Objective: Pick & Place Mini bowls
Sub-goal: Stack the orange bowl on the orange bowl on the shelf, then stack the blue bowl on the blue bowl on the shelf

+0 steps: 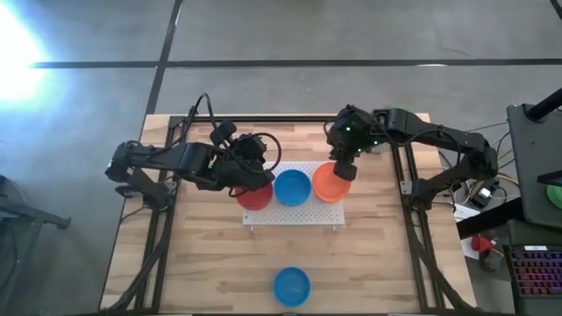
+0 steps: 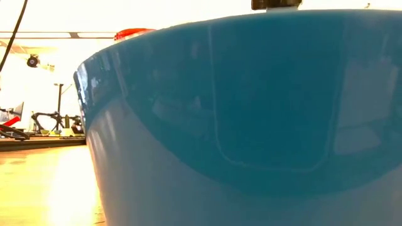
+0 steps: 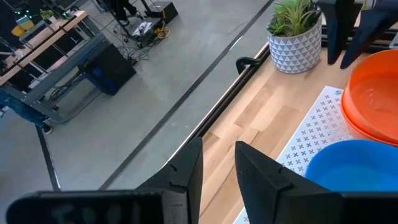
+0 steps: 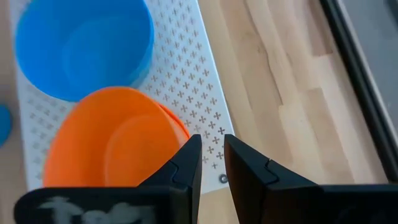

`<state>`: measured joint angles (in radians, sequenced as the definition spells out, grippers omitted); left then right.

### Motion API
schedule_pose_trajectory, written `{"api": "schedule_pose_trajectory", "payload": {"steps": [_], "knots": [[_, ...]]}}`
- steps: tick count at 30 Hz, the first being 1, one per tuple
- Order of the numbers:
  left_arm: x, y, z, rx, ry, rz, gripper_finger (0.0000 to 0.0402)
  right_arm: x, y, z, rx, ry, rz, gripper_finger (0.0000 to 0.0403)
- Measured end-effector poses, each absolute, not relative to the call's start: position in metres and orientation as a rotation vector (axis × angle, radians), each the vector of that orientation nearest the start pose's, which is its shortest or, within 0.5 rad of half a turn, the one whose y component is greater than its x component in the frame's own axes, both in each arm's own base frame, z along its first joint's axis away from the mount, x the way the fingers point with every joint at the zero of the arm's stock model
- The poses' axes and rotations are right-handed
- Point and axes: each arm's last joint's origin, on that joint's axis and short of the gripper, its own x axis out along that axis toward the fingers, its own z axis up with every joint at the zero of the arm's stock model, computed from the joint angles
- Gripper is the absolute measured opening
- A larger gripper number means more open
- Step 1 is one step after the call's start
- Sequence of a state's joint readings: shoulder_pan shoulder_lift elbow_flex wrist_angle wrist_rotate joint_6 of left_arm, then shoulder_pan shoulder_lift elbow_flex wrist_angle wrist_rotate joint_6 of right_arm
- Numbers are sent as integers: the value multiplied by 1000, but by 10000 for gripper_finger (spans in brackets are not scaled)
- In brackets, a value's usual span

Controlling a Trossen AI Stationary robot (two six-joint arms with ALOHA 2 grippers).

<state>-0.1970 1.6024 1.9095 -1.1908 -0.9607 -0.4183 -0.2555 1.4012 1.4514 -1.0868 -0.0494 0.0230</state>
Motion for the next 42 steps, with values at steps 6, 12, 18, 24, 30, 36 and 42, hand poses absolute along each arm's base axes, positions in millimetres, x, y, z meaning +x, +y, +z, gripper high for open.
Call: {"api": "schedule_pose_trajectory", "payload": {"steps": [6,12,18,24,30,36,42], "knots": [[296,-35,433,118,591,845,96,248,-63,370,192,953,-211,65],[296,-35,433,120,594,846,96,246,-63,363,198,975,-211,66],[295,-35,433,123,598,846,96,250,-62,346,227,1027,-175,66],[295,-35,433,123,598,846,96,251,-62,339,223,1052,-174,66],[295,-35,432,116,603,834,96,247,-61,362,212,970,-177,66],[297,-44,423,64,714,635,96,226,-48,393,206,846,-161,66],[299,-71,401,2,810,433,96,198,-24,410,182,757,-87,66]]}}
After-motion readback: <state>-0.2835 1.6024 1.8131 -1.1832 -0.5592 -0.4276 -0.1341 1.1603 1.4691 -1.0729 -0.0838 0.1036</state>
